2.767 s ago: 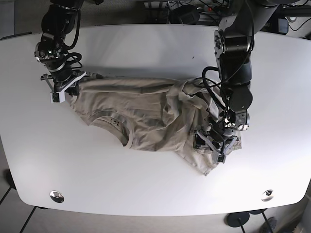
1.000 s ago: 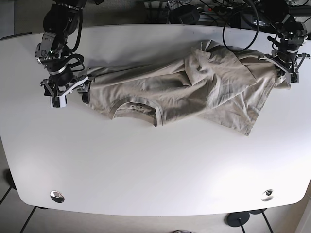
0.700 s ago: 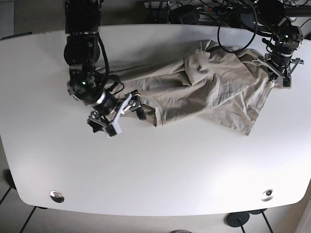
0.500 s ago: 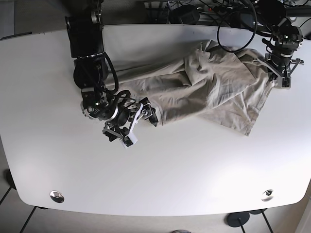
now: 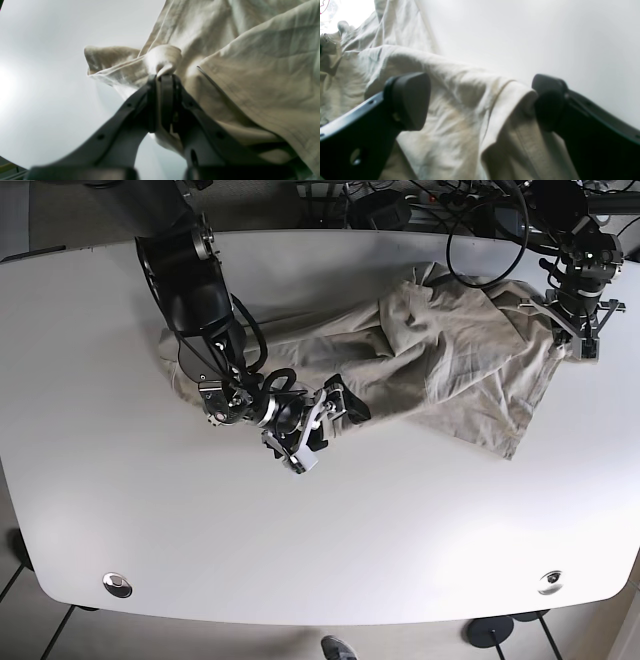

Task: Fold the T-shirt properly
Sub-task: 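Regrasp the beige shirt's hem with the right gripper, then lift the beige shirt with both grippers and fling it flat onto the table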

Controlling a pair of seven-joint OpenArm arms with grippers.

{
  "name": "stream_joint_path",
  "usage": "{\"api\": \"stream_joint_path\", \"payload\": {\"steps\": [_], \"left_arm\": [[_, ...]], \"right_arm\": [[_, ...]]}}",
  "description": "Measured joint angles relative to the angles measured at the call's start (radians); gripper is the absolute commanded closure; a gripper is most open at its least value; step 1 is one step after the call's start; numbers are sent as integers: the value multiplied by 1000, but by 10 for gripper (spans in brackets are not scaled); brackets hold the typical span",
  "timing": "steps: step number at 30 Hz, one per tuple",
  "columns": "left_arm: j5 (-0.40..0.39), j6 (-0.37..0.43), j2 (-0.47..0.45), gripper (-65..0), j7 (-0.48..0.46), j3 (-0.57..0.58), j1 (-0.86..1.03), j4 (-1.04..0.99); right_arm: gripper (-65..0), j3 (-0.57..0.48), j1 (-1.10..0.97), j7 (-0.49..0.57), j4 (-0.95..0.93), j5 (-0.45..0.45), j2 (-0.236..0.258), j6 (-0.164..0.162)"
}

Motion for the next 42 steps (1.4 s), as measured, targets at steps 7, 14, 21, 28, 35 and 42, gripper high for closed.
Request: {"api": "stream_joint_path", "payload": {"steps": [7, 14, 21, 28, 35, 42], "left_arm": [[0, 0, 0, 0, 0, 1, 0, 0], [0, 0, 1, 0, 1, 1, 1, 36], [-10, 0, 17, 0, 0, 2, -2, 107], [-105, 0, 27, 0, 164, -8, -43, 107], [-94, 0, 26, 0, 187, 6, -116, 103], [-106, 60, -50, 0, 306, 230, -429, 25]], "right_arm": [[-25, -2, -31, -19, -3, 13, 5, 0], [-14, 85, -164, -191, 369, 48, 91, -64], [-14, 333, -365, -362, 827, 58, 129, -97], [-14, 589, -575, -391, 1028, 60, 127, -94], [-14, 793, -601, -396, 1030, 57, 127, -87], [-14, 793, -237, -478, 885, 54, 177, -97]]}}
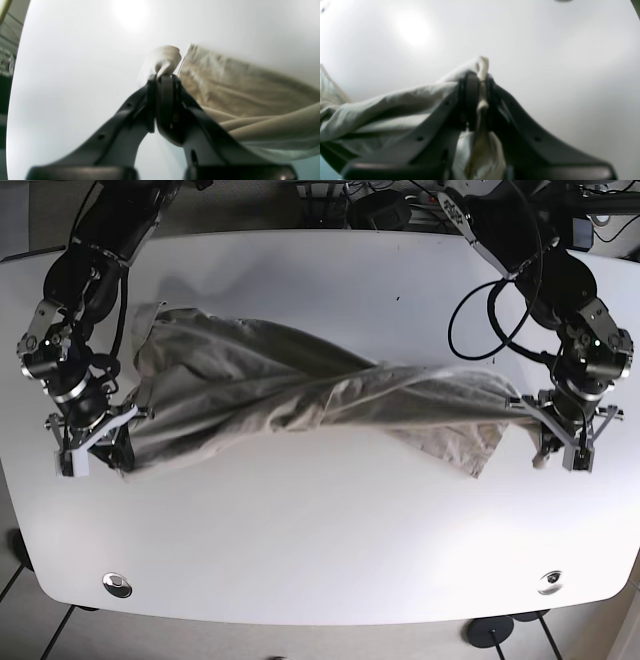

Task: Fold the T-shirt properly
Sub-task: 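Lift the beige shirt with both grippers and fling it flat onto the table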

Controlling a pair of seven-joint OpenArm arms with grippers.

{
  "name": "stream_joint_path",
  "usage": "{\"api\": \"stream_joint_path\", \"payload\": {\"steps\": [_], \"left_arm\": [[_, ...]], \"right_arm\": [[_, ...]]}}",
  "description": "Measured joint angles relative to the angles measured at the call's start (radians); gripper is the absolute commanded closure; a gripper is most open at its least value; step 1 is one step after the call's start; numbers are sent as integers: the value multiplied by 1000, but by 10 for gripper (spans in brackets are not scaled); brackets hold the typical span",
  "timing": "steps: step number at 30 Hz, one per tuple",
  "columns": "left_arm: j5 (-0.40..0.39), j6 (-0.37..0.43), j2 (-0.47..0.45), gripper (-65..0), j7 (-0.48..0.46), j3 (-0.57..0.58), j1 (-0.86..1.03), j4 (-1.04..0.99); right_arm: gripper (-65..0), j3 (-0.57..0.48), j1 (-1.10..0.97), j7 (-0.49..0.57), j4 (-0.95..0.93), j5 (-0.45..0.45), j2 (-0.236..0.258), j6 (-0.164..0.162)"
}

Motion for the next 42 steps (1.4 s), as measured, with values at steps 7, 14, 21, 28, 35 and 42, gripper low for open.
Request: {"api": "stream_joint_path", "payload": {"steps": [7, 14, 21, 28, 35, 42], "left_arm": [[-3, 116, 2, 0, 45, 60, -371, -229], [0, 145, -87, 0, 42, 85, -759, -526], [-19, 130, -179, 0, 38, 104, -698, -521], [-15, 52, -181, 0, 41, 103, -257, -288], [-154, 45, -125, 0, 38, -38, 149, -217], [-308, 46, -122, 0, 37, -134, 349, -214]], "right_arm": [[-14, -66, 323, -2, -253, -8, 80, -67], [-14, -195, 715, -17, -410, 3, 121, -84], [-14, -222, 729, -68, -336, 31, 187, -84], [-14, -66, 211, -55, -94, 26, 88, -76], [-16, -27, -257, 126, -69, 13, 23, -77], [-19, 51, -426, 138, -66, 12, -28, 12]]}}
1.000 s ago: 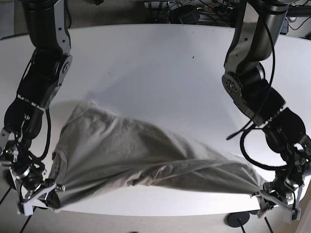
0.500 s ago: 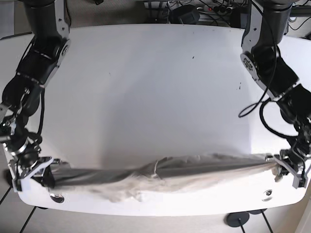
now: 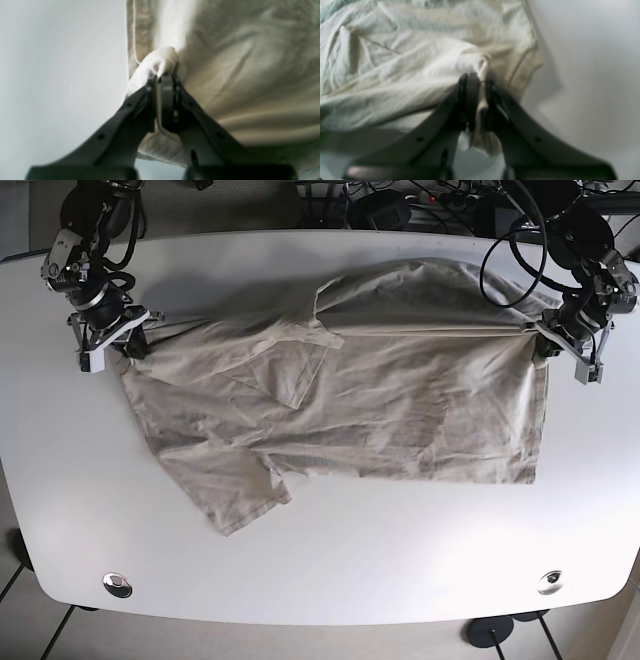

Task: Fold the T-shirt properly
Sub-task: 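Lift the beige shirt with both grippers and fling it flat onto the table, then release the shirt edge and grasp its side edges with both grippers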

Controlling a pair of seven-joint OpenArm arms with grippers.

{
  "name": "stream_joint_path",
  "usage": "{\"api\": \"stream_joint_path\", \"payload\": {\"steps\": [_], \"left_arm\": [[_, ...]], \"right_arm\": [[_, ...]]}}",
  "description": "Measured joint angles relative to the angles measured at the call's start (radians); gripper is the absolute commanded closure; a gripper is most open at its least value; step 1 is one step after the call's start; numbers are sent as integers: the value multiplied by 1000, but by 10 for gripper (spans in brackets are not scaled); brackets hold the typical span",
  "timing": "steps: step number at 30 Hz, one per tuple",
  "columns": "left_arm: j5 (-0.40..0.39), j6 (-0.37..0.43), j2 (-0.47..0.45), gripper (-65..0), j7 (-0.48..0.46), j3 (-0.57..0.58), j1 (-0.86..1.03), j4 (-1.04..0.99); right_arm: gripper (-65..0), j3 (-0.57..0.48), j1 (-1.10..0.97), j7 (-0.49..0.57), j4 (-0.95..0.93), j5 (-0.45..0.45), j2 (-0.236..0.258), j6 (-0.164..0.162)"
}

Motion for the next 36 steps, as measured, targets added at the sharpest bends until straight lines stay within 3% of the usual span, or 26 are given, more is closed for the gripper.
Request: {"api": "stream_joint_path", "payload": {"steps": [6, 7, 12, 14, 20, 22, 26, 29, 31, 36], "left_arm": [[-19, 0, 0, 0, -6, -51, 77, 2], [-20, 0, 0, -17, -4, -51, 80, 2], [-13, 3, 0, -301, 0, -50, 74, 97], [-13, 3, 0, -339, 1, -50, 68, 136], [-13, 4, 0, -338, 0, -22, -59, 176], [-12, 8, -3, -338, -1, -24, -114, 151], [-5, 10, -3, -336, 2, -24, -185, 71], [-5, 10, -3, -307, 2, -24, -192, 64], [-4, 10, -3, -264, 2, -24, -192, 63], [-5, 10, -8, -260, -4, -24, -195, 30]], "right_arm": [[-49, 11, -69, 0, 37, 3, -4, 14], [-98, 11, -75, 0, 43, 2, -4, 13], [-484, 12, -81, 1, 123, 0, -4, 10], [-555, 12, -76, 3, 138, 0, -3, 10], [-569, -3, 133, 7, -2, -21, 0, 10], [-569, -77, 236, -5, -125, -99, 37, 6], [-574, -114, 404, 22, -325, -154, 50, 11], [-569, -113, 455, 43, -454, -192, 66, 61], [-569, -112, 467, 80, -509, -219, 68, 65], [-569, -112, 406, 116, -465, -210, 13, 78]]}}
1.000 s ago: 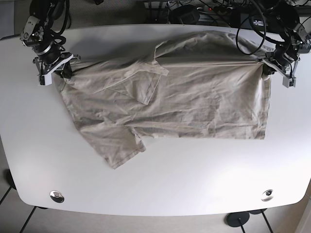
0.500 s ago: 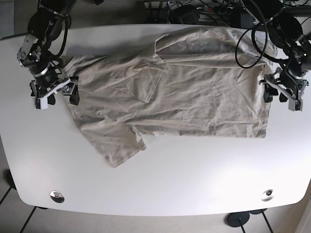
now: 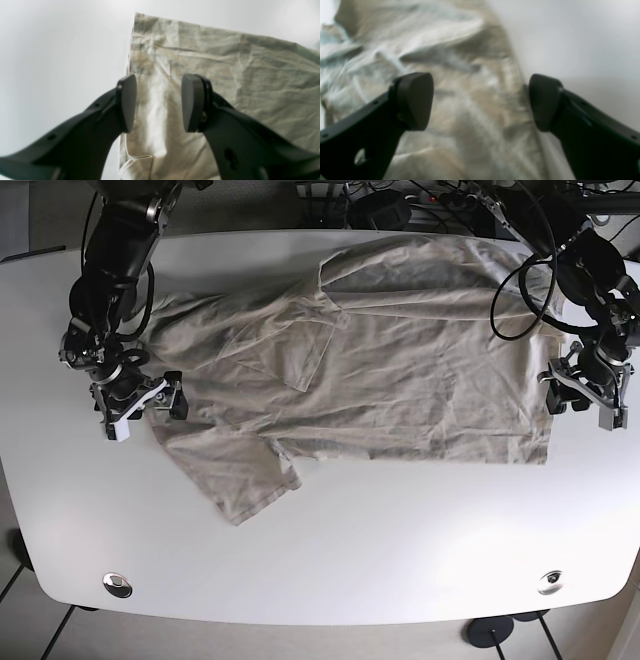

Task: Fold the T-shirt properly
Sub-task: 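Release the shirt edge and grasp its side edges with both grippers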

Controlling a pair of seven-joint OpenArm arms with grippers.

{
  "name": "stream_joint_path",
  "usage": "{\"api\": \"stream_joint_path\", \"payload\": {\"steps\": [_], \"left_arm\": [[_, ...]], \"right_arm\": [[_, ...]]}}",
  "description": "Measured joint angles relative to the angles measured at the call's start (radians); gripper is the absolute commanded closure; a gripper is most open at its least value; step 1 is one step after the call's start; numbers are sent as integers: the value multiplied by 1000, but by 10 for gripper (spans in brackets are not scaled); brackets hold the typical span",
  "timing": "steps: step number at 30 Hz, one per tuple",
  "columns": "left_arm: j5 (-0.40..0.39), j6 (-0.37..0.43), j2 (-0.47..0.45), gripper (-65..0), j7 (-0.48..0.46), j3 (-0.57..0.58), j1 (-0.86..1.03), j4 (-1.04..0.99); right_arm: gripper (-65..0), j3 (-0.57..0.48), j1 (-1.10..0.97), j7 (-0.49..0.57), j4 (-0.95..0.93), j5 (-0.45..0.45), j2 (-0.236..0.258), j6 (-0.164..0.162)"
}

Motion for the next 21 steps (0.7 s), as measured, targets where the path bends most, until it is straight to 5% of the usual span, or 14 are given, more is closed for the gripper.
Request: {"api": "stream_joint_path", "payload": {"steps": [5, 8, 12, 15, 21], "left_arm": [[3, 0, -27, -260, 2, -1, -30, -101], [1, 1, -48, -260, -9, 1, -39, -132], [113, 1, -56, -261, -98, 0, -99, -260], [220, 0, -56, -261, -153, 0, -146, -392], [241, 0, -54, -262, -157, 0, -185, -528]], "right_arm": [[-525, 0, -26, 14, 38, 2, -55, 0], [-357, 0, -34, 9, 39, 0, -56, -1], [-19, 0, -43, -6, 41, 0, -56, -8], [-19, -39, -46, 0, 42, 3, -58, -8], [-21, -42, -43, -1, 42, 3, -60, -8]]}}
